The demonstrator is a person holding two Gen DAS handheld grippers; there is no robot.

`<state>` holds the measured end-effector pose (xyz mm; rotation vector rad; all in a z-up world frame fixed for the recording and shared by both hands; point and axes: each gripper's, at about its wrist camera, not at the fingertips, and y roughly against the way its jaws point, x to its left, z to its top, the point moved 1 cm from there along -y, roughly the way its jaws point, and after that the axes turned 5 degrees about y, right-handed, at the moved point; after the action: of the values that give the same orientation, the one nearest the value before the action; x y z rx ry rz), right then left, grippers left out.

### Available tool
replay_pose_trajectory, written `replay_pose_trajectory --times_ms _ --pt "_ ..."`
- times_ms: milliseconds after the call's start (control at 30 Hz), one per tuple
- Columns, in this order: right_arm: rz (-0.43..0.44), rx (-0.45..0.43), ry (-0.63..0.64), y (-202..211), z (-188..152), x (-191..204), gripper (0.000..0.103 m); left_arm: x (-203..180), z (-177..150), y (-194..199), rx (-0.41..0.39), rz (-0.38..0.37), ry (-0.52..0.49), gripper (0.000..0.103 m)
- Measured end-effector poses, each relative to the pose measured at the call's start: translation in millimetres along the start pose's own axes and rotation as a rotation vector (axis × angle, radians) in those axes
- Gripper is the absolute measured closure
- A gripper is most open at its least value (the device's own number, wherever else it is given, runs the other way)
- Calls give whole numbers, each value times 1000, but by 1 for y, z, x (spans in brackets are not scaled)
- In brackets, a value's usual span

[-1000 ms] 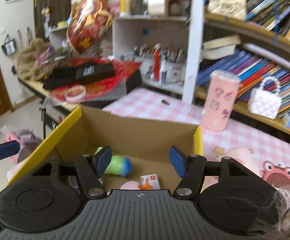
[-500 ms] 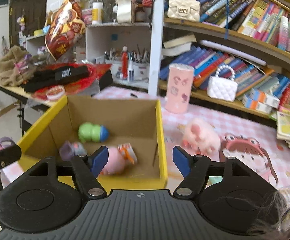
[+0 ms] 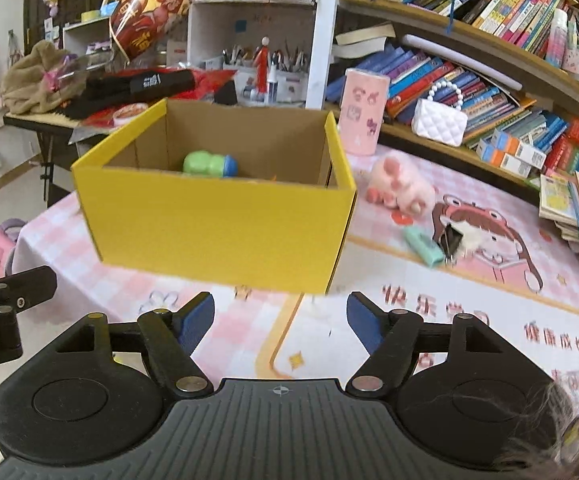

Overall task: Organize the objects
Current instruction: 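Withdraw both open tools from the yellow box back over the table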

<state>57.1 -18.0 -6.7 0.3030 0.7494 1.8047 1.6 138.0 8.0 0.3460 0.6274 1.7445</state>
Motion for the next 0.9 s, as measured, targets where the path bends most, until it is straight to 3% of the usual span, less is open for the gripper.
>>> replay_pose_trajectory --times_ms 467,900 --pt "-21 49 -31 24 -40 17 32 2 -26 15 60 -36 -31 15" --pt "-161 105 -140 43 -65 -14 32 -26 -39 12 105 -166 -83 15"
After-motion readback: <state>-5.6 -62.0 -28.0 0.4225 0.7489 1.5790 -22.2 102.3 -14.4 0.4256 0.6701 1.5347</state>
